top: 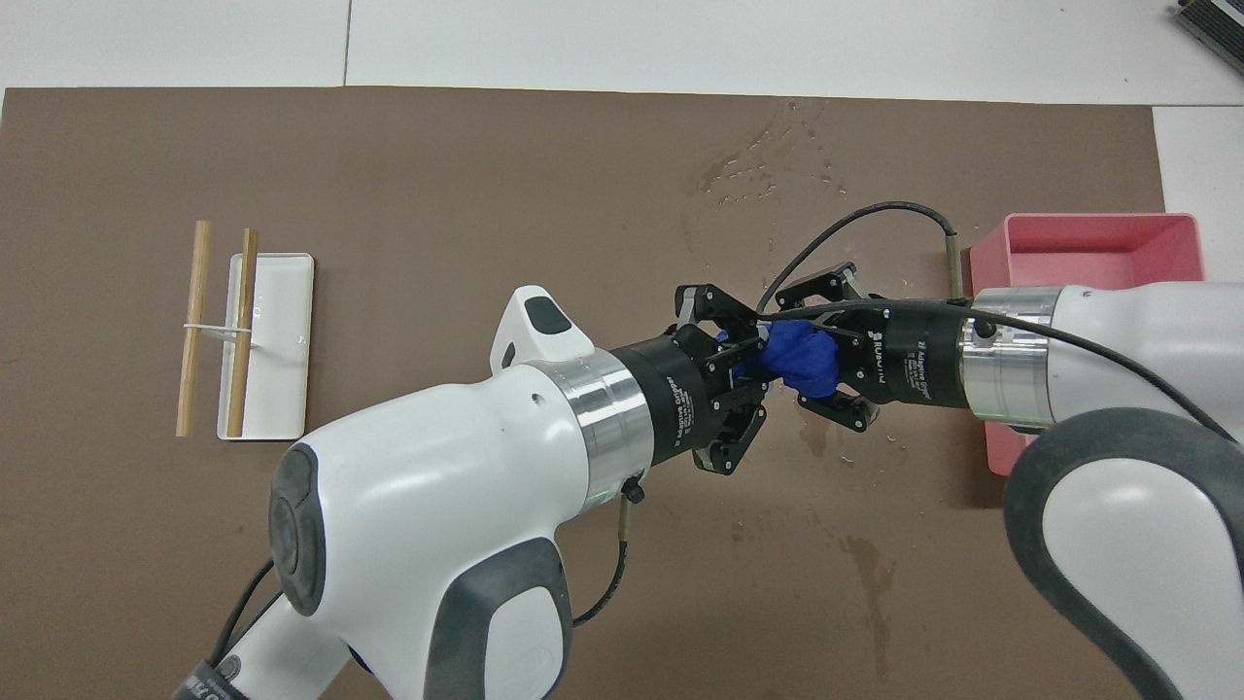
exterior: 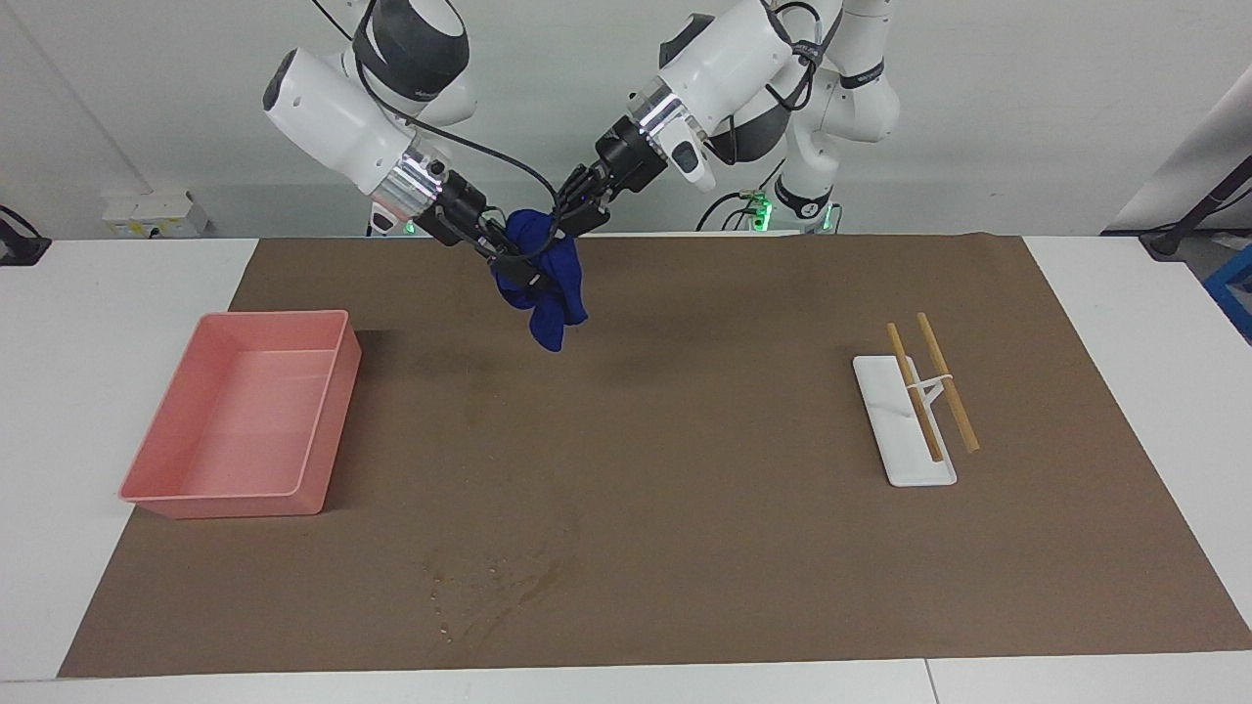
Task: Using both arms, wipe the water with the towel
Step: 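Grasp the blue cloth with the right gripper from the left gripper, then open the left gripper and pull it back from the cloth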
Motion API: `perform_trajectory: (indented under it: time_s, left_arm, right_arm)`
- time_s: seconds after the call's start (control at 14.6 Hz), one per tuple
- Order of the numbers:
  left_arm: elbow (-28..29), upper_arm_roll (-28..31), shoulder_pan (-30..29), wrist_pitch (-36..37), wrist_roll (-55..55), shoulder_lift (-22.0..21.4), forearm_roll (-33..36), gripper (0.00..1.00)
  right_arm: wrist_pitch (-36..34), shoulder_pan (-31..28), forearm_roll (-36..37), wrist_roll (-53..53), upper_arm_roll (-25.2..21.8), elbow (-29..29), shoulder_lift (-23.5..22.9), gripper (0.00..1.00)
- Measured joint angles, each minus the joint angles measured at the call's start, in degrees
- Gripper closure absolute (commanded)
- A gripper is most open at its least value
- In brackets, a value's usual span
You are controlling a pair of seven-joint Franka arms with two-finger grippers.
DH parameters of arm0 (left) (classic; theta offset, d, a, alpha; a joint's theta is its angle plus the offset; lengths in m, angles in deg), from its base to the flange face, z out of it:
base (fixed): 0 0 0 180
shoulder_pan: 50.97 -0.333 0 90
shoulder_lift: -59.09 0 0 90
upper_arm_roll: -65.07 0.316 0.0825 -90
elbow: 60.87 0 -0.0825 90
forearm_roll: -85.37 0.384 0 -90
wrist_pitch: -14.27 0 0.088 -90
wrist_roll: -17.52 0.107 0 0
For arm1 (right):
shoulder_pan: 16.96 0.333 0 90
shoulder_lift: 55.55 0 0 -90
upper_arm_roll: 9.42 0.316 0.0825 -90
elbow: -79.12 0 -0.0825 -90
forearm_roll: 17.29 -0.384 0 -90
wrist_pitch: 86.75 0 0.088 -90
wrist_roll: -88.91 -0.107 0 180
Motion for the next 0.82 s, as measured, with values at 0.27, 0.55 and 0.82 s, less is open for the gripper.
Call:
perform_trajectory:
  time_s: [0.27, 0.55, 0.82]
  left_arm:
    - [0.05, 0.19, -0.01, -0.01, 0.01, -0.03, 0.00, 0.00]
    - [0.04, 1.05, -0.68, 0.31, 0.47, -0.05, 4.02, 0.00]
    - [-1.01, 1.57, -7.05, 9.05, 4.38, -0.28, 18.81, 0.00]
  right_arm:
    - [-1.28, 0.01, 1.56, 1.51, -0.02, 0.00, 0.01, 1.00]
    - [-3.37, 0.03, 4.10, 4.11, 0.02, 0.04, 0.00, 1.00]
    - [-8.41, -0.06, 13.89, 14.89, -0.01, 0.27, -0.01, 1.00]
